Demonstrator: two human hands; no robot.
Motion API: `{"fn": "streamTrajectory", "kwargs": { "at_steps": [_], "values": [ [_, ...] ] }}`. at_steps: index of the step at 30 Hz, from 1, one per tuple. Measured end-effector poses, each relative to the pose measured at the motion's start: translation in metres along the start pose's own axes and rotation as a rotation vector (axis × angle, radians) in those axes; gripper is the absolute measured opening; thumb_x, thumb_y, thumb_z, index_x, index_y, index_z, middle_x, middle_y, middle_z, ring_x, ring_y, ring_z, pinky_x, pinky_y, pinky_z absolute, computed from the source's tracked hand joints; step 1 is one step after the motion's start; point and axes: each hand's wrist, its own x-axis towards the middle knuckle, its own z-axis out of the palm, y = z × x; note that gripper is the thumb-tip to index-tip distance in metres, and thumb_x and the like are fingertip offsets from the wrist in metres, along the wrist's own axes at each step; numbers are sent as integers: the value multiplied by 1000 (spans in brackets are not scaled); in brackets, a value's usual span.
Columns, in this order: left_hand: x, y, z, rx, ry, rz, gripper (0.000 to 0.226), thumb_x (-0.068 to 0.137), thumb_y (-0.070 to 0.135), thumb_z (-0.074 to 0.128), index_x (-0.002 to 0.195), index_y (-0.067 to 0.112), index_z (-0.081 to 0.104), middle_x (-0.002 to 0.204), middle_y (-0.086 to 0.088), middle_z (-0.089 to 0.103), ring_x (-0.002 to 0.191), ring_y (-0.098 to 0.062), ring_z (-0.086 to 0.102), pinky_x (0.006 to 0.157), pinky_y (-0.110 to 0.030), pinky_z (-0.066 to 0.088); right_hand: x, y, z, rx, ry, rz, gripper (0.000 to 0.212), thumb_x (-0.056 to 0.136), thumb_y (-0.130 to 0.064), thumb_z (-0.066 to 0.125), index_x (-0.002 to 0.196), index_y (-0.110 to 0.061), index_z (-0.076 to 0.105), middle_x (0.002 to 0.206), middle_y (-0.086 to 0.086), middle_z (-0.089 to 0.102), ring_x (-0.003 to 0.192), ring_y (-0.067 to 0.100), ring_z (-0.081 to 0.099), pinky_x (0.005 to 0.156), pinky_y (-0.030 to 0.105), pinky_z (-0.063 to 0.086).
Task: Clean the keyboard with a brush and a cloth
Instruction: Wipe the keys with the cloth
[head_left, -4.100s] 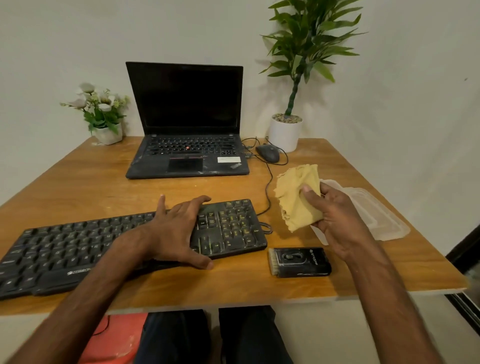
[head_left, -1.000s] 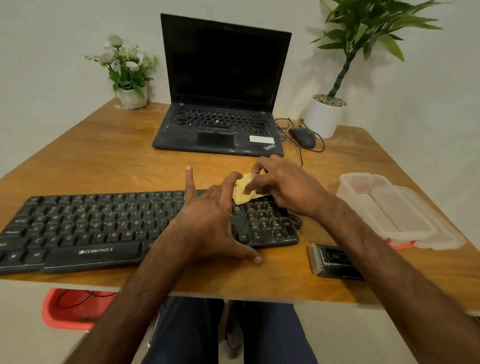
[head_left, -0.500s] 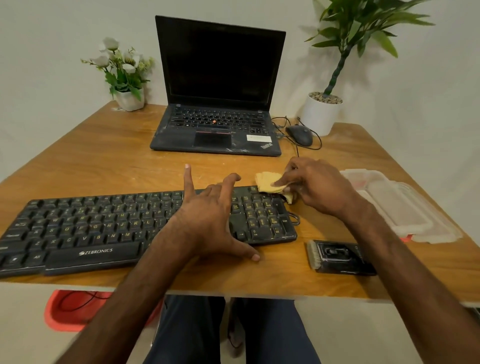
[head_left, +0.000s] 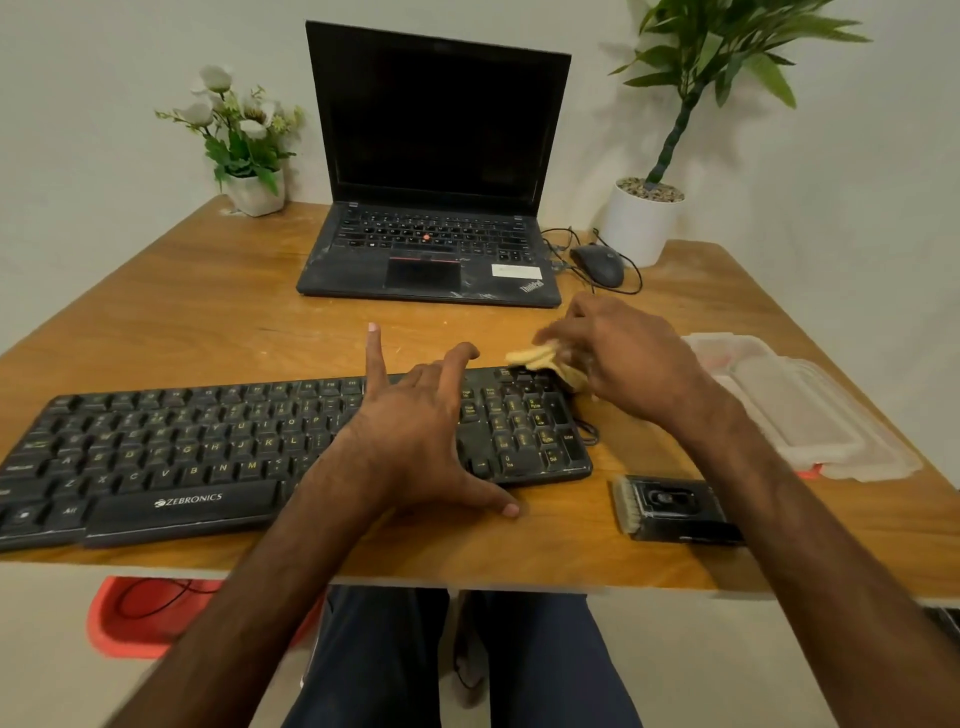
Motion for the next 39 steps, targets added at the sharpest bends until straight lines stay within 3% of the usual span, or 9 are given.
{"fn": "streamTrajectory", "kwargs": {
  "at_steps": [5,10,15,19,21,24,29,33,39],
  "values": [
    [-2,2,0,23,18,-3,145,47,101,52,151,22,-12,159,-6,37,150,-21,28,107,-67,-28,-8,-55,12,-38,-13,-21,39,91,-19,64,130,-25,59,122,-2,48,109,13,45,82,25,45],
    [-2,2,2,33,23,-5,146,48,101,51,152,19,-9,157,-7,40,150,-21,29,108,-67,-28,-35,-60,-4,-52,-108,-67,41,91,-15,62,130,-29,58,125,-7,51,112,13,45,72,26,39],
    [-2,3,1,45,1,-18,144,49,101,51,153,20,-9,158,-7,38,150,-21,28,108,-67,-28,-45,-58,-19,-53,-212,-107,39,94,-20,60,130,-36,58,129,-13,49,118,8,44,79,26,47],
    [-3,4,-1,31,-11,-26,143,50,99,53,153,20,-7,160,-7,34,150,-23,28,108,-66,-29,-40,-47,-31,101,-318,-75,29,91,-23,65,117,-36,68,111,-20,55,103,2,51,83,30,51],
    [-4,4,-1,22,-13,-23,143,51,99,54,154,20,-7,161,-6,33,151,-22,27,108,-66,-29,-33,-40,-35,134,-227,-14,24,93,-26,62,115,-32,69,105,-17,56,96,3,52,75,28,48],
    [-2,4,-1,14,-16,-21,144,50,99,54,153,19,-7,161,-6,33,151,-21,26,107,-66,-29,-23,-40,-28,46,136,104,28,93,-22,62,120,-26,67,109,-7,57,96,11,52,67,24,38],
    [-2,4,2,47,-2,-14,142,51,99,52,152,19,-9,159,-7,36,150,-22,29,108,-68,-26,-32,-69,0,-44,-114,-42,41,91,-16,64,131,-25,59,122,-5,48,106,14,50,76,25,44],
    [-3,5,3,47,0,4,143,51,99,52,152,18,-8,159,-7,36,151,-22,27,108,-68,-25,-39,-64,-11,-13,-191,-46,43,91,-17,64,131,-30,58,122,-8,46,103,13,53,76,28,46],
    [-4,3,4,28,1,13,144,49,100,52,152,19,-8,160,-7,35,151,-21,27,108,-68,-26,-37,-65,-5,-6,-109,-31,38,92,-19,63,128,-29,58,124,-6,48,109,14,50,77,27,46]
  ]
}}
